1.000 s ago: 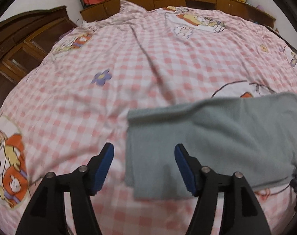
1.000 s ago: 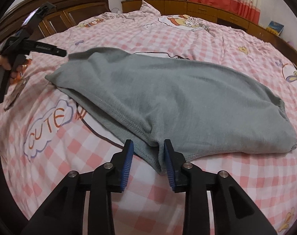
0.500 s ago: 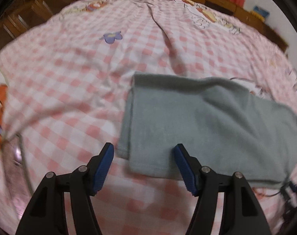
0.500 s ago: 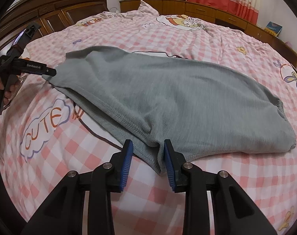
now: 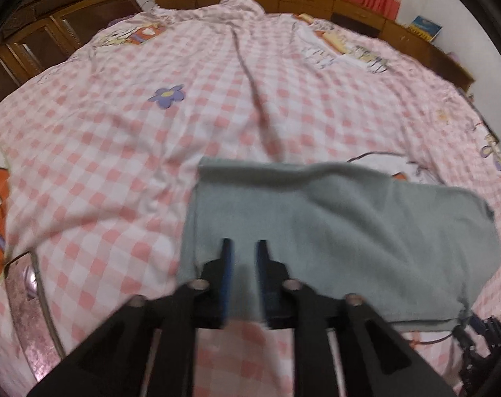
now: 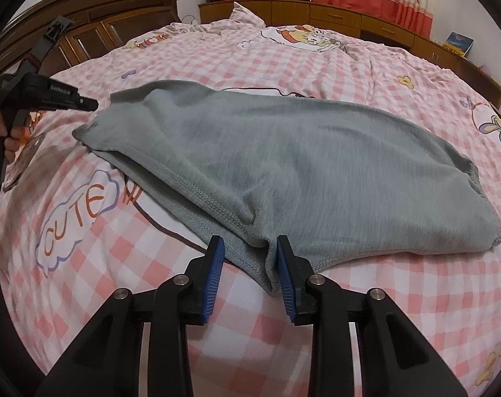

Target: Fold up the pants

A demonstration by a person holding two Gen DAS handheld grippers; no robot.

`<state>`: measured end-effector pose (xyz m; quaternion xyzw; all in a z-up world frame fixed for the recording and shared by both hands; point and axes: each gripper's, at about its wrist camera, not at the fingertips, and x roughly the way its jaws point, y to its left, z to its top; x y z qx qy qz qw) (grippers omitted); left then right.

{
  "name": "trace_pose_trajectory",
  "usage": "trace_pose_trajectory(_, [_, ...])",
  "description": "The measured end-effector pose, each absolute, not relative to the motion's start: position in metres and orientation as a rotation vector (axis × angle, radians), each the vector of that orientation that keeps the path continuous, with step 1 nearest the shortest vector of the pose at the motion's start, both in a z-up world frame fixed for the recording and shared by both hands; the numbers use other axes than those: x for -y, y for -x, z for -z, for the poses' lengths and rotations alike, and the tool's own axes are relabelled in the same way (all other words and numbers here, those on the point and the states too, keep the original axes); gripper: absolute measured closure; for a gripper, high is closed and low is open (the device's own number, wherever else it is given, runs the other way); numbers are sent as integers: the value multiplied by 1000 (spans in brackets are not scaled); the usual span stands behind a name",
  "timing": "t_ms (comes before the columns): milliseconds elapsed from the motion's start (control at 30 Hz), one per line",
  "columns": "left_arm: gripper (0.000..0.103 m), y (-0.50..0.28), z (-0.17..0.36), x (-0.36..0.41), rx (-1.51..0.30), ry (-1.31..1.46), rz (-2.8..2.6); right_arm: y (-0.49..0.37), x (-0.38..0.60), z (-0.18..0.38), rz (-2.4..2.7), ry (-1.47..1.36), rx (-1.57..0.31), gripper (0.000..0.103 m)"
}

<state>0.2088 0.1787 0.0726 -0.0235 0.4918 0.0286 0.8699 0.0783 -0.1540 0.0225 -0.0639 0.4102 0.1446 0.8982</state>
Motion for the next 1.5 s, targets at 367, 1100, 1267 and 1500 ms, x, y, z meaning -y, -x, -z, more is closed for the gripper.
trace_pose_trajectory(367, [43, -190, -53, -171, -1037, 59, -65, -65, 203, -51, -262, 66, -849, 67])
trace_pose_trajectory(1100, [42, -167, -40, -128, -1059, 430, 1, -136, 399, -26, 80, -668, -896, 48])
trace_pose_trajectory(1267, [42, -183, -35, -139, -1001, 542, -45, -141, 408, -21, 64, -733, -888, 48])
trace_pose_trajectory(1500, [43, -186, -32, -135, -992, 522, -18, -113, 423, -20, 162, -771, -855, 44])
